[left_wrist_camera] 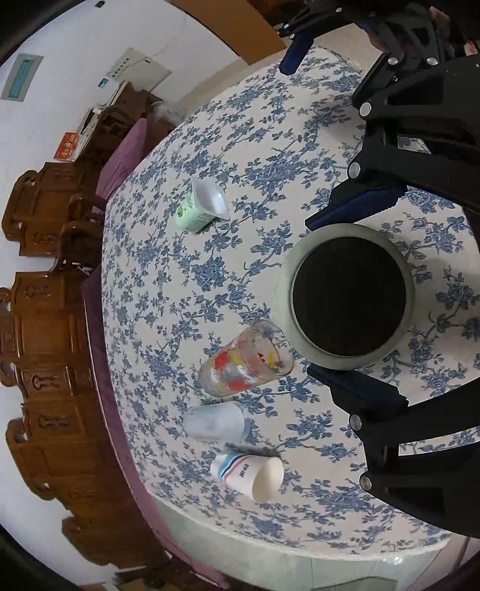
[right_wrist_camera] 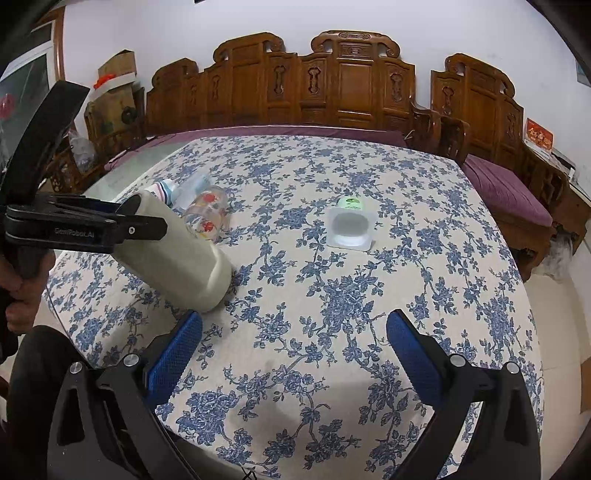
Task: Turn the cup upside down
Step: 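Grasp the cream cup with the left gripper while the right gripper releases it, then rotate the cream cup with the left gripper and set it on its base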
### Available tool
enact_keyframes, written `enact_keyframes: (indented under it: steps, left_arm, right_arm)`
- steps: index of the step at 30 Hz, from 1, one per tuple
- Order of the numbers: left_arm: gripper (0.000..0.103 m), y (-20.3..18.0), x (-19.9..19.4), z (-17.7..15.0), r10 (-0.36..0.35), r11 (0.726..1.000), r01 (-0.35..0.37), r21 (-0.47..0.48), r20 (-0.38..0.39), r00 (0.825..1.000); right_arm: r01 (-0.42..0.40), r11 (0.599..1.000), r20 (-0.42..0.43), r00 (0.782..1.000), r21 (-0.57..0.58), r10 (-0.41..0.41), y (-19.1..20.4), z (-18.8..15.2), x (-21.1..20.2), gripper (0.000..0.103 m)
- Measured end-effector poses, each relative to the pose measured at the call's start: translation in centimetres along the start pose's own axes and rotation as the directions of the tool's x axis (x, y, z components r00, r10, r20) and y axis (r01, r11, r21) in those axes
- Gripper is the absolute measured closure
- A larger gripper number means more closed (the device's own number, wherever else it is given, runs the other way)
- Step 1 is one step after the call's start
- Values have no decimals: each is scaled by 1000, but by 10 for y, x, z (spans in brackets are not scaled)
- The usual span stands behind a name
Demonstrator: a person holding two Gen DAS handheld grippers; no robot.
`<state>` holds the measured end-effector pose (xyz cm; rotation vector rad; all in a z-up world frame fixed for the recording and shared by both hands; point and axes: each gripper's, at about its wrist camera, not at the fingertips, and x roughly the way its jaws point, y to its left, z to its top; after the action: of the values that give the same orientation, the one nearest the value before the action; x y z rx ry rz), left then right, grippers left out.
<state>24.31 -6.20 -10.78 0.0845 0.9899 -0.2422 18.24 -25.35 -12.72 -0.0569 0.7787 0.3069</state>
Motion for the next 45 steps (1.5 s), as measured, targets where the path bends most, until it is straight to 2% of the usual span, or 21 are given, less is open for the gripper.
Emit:
enact_keyframes:
  steps: [14, 27, 28, 29, 31, 34, 38, 45]
  left_arm:
    - [34, -16, 7, 4, 16, 998, -16, 55, 1, 1000]
    - [34, -2, -36, -18, 20, 1000, -21, 13, 82, 996]
    - [30, 0, -39, -21, 20, 1000, -21, 9, 84, 996]
    - [21, 1, -43, -23, 22, 1000, -23, 4, 89, 996]
    - [13, 5, -52, -30, 31, 999, -31, -7, 110, 993]
    - [8, 12, -68, -41, 42, 999, -38, -30, 143, 989]
    - [8, 18, -93, -58, 81, 995, -69, -65, 194, 978]
    - [8, 21, -145, -93, 148, 987, -121, -103, 316, 937]
  right_arm:
    - [1, 1000, 7, 1000, 8, -1, -3, 3, -2, 2]
    - [5, 1000, 34, 999, 12, -5, 9, 7, -14, 2]
    - [4, 1000, 39, 999, 16, -5, 10, 7, -17, 2]
    - [3, 1000, 43, 999, 20, -4, 11, 8, -18, 2]
    - [2, 1000, 56, 998, 29, -3, 15, 9, -24, 2]
    - [0, 999, 78, 997, 49, -3, 22, 11, -34, 2]
    - [-17, 997, 120, 993, 76, 8, 35, 14, -53, 2]
    - [-47, 996, 255, 967, 79, 26, 69, 12, -106, 2]
